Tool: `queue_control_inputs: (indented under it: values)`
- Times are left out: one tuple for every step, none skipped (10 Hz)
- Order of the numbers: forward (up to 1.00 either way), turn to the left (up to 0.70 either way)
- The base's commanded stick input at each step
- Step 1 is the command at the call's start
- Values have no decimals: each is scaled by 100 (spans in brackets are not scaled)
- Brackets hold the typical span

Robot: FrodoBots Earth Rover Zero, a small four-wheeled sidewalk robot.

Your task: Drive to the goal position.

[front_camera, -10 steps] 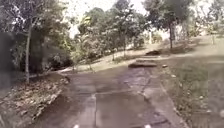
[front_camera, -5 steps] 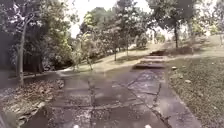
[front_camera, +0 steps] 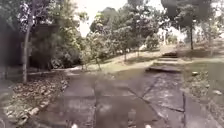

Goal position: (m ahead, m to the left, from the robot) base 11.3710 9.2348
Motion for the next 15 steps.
queue_control_inputs:
  values:
    - [92, 0]
    - [92, 1]
    - [92, 11]
    - [92, 29]
    - [92, 36]
    - [92, 37]
    - [92, 37]
    - [92, 37]
    - [92, 37]
    - [92, 25]
    - [92, 7]
    - [92, 0]
    - [92, 0]
    - [92, 0]
    - [92, 0]
